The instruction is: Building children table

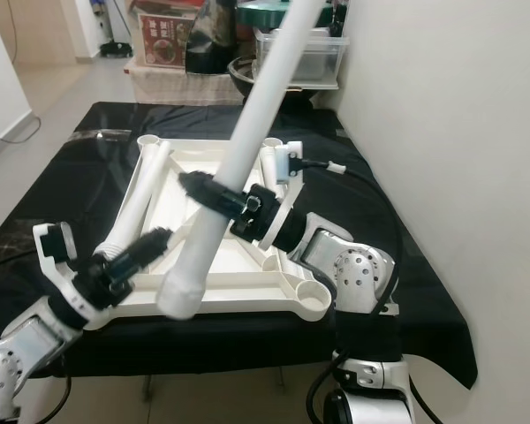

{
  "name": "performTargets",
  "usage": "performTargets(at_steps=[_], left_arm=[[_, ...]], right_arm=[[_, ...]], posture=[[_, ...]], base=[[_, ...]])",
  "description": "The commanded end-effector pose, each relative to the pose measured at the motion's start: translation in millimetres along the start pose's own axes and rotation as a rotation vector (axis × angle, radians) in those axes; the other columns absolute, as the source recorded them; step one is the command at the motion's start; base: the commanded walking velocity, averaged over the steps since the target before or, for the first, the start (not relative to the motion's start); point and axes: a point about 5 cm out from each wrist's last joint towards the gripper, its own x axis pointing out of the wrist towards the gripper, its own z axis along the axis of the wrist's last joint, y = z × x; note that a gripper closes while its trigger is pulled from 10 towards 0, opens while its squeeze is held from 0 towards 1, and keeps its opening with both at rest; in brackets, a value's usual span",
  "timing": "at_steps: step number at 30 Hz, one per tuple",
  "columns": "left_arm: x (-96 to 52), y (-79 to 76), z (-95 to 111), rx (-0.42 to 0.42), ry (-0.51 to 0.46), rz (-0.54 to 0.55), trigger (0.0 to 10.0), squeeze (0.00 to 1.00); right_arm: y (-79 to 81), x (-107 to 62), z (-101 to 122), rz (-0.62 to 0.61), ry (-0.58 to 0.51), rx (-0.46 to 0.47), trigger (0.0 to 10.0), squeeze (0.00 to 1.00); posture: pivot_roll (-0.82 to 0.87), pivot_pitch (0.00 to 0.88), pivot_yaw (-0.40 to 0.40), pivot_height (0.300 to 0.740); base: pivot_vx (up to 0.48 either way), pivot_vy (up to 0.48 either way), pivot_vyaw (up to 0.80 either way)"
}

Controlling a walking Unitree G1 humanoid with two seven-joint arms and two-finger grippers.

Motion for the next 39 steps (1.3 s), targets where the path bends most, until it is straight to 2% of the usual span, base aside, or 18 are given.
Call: performTargets(at_steps=[1,3,7,8,14,17,26,30,36,39], left_arm=[[-0.3,-6.5,-4,-0.015,0.055,-0.049,10.0,0.00],[-1.1,-11.8,-6,-0.019,0.106,-0.083,10.0,0.00],[-0.3,-16.2,-9,-0.029,0.149,-0.116,10.0,0.00],[-0.2,-18.7,-15,-0.043,0.200,-0.142,10.0,0.00],[1.2,-24.0,-21,-0.066,0.250,-0.187,10.0,0.00],[1.1,-29.8,-27,-0.087,0.307,-0.227,10.0,0.00],[-2.5,-40.9,-27,-0.084,0.369,-0.284,10.0,0.00],[-8.1,-49.1,-30,-0.086,0.436,-0.313,10.0,0.00],[-10.1,-51.0,-31,-0.072,0.465,-0.322,10.0,0.00],[-7.2,-52.5,-28,-0.037,0.472,-0.342,10.0,0.00]], right_arm=[[8.0,4.3,-3,0.066,0.043,-0.009,0.0,0.00],[11.8,6.9,-7,0.107,0.089,0.000,0.0,0.00],[19.9,10.2,-12,0.179,0.137,0.011,0.0,0.00],[28.2,14.8,-16,0.244,0.180,0.016,0.0,0.00],[34.5,20.7,-20,0.298,0.213,0.021,0.0,0.00],[38.5,26.5,-21,0.342,0.235,0.021,0.0,0.00],[40.3,32.7,-17,0.383,0.247,0.021,0.0,0.00],[42.5,33.3,-19,0.405,0.268,0.034,0.0,0.00],[43.5,33.0,-18,0.416,0.279,0.040,0.0,0.00],[45.7,34.2,-22,0.432,0.295,0.057,0.0,0.00]], posture=[[0.08,0.000,-0.089,0.740],[0.08,0.000,-0.089,0.740],[0.08,0.000,-0.094,0.740],[0.08,0.000,-0.092,0.740],[0.08,0.000,-0.092,0.740],[0.08,0.000,-0.092,0.740],[0.08,0.000,-0.097,0.740],[0.08,0.000,-0.099,0.740],[0.09,0.000,-0.102,0.740],[0.08,0.000,-0.102,0.740]], base=[[0.000,0.000,0.00],[0.000,0.000,0.00],[0.000,0.000,0.00],[0.000,0.000,0.00],[0.000,0.000,0.00],[0.000,0.000,0.00],[0.000,0.000,0.00],[0.000,0.000,0.00],[0.000,0.000,0.00],[0.000,0.000,0.00]])
